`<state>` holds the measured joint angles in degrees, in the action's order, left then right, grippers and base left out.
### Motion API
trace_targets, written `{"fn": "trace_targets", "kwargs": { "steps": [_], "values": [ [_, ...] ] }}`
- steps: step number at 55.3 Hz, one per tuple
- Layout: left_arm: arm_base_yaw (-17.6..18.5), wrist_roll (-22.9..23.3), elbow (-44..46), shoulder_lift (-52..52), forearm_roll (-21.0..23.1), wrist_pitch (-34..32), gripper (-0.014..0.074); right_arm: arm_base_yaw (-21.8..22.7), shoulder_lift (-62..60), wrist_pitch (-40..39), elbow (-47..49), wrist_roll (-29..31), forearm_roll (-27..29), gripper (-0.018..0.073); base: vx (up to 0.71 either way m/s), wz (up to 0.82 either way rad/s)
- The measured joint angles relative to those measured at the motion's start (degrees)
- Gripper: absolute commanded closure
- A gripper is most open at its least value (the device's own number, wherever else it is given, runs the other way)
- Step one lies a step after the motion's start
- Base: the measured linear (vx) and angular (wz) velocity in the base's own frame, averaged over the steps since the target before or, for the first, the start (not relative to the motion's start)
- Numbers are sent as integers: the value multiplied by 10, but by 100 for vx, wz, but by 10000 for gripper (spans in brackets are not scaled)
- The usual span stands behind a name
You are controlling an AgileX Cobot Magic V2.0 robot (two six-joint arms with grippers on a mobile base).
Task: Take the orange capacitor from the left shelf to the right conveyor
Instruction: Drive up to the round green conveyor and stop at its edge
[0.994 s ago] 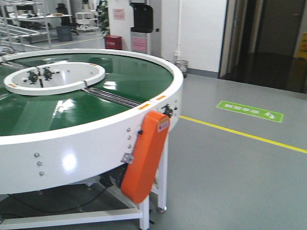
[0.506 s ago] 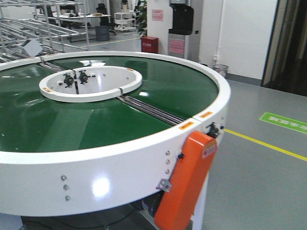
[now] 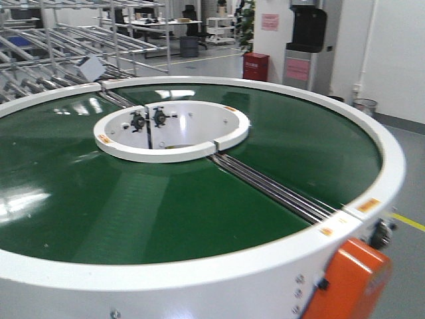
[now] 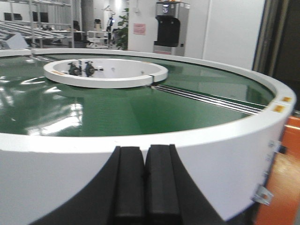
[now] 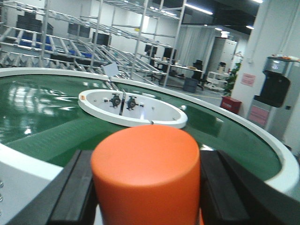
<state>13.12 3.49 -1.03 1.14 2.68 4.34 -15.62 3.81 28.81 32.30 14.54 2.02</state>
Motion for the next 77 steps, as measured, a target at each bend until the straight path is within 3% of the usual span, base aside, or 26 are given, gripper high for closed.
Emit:
{"fn": "trace_targets", "kwargs": {
  "steps": [38,77],
  "values": [
    [0,0,0,0,0,0,603,0,0,0,0,0,0,567,36,23],
    [0,0,0,0,0,0,603,0,0,1,0,0,0,567,9,-1]
  ]
}}
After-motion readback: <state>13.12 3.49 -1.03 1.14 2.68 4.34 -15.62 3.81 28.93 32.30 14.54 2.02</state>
